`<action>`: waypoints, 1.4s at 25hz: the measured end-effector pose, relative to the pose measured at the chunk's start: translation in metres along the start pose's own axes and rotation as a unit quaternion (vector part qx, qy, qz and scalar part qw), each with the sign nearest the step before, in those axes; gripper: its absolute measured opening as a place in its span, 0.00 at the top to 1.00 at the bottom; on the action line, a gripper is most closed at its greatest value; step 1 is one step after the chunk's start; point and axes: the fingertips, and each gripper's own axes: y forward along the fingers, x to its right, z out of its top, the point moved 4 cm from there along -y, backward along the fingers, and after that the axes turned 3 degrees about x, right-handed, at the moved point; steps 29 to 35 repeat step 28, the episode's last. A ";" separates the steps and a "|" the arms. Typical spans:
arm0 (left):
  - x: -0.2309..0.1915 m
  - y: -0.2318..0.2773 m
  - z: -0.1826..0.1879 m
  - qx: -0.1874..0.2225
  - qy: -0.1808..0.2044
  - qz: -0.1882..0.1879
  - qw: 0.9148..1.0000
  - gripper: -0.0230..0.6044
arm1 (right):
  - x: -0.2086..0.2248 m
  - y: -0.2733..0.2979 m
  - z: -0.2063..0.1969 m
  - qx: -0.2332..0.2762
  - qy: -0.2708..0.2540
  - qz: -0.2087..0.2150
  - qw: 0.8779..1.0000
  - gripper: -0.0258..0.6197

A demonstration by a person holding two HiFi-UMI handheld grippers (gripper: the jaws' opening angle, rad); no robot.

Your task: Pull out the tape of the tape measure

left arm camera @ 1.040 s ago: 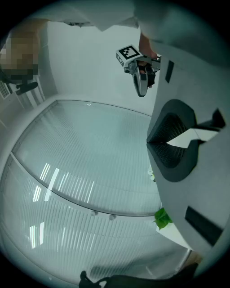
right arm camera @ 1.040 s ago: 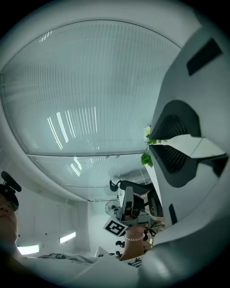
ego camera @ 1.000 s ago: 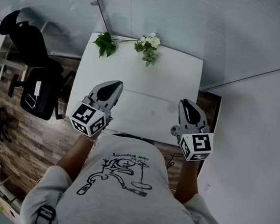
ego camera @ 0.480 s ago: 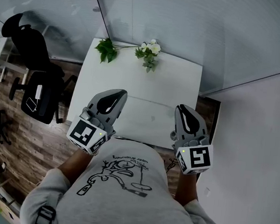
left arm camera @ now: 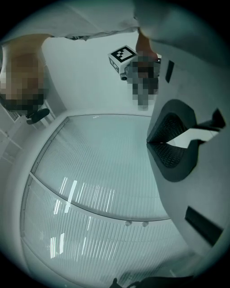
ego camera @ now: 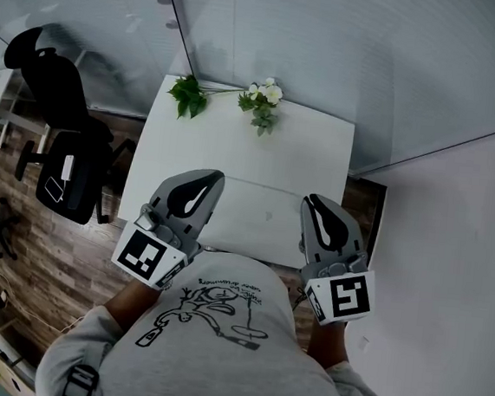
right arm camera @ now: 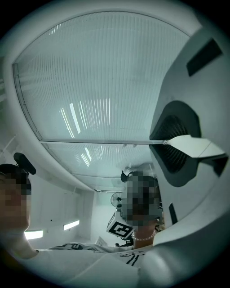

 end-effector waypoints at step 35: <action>0.000 -0.009 0.006 0.002 -0.003 -0.010 1.000 0.93 | -0.013 -0.005 0.013 0.010 -0.009 -0.004 1.000 0.92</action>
